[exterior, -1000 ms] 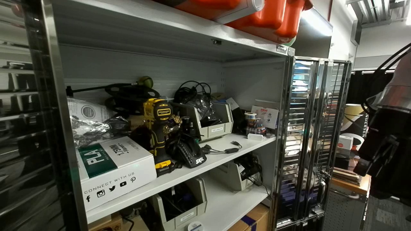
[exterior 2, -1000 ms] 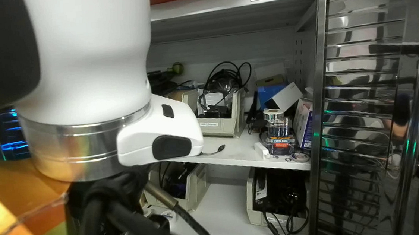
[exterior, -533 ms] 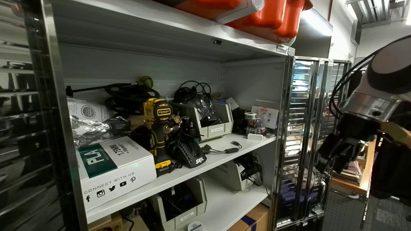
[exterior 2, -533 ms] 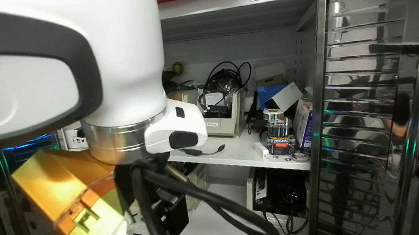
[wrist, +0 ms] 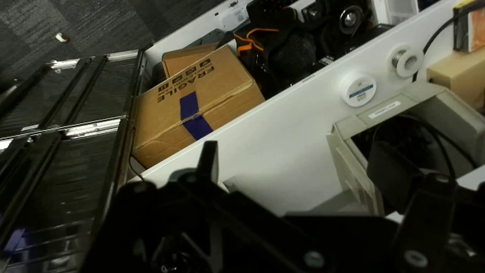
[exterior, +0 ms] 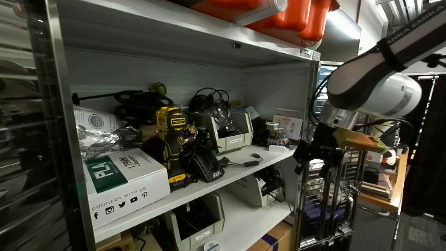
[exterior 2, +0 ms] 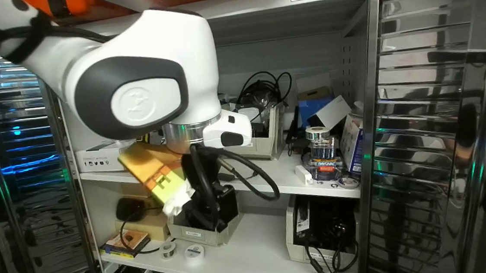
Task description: Pick up the black cable and put it in the tool box
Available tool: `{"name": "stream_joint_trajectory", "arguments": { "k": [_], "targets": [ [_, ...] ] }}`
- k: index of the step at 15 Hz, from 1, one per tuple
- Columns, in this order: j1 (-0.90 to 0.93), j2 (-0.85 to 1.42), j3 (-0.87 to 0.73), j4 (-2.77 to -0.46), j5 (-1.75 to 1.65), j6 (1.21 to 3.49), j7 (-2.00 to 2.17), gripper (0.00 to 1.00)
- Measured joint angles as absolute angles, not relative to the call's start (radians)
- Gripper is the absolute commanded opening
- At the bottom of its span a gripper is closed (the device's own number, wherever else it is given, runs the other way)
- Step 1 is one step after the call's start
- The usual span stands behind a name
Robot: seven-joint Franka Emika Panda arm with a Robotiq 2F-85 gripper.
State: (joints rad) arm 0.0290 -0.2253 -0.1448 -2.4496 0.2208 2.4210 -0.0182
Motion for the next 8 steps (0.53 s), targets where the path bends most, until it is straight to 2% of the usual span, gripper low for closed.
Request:
{"name": "stream_joint_trajectory", "arguments": {
  "k": [8],
  "targets": [
    [0.012, 0.009, -0.089, -2.165, 0.221, 2.42, 0.25, 1.0]
  ]
}}
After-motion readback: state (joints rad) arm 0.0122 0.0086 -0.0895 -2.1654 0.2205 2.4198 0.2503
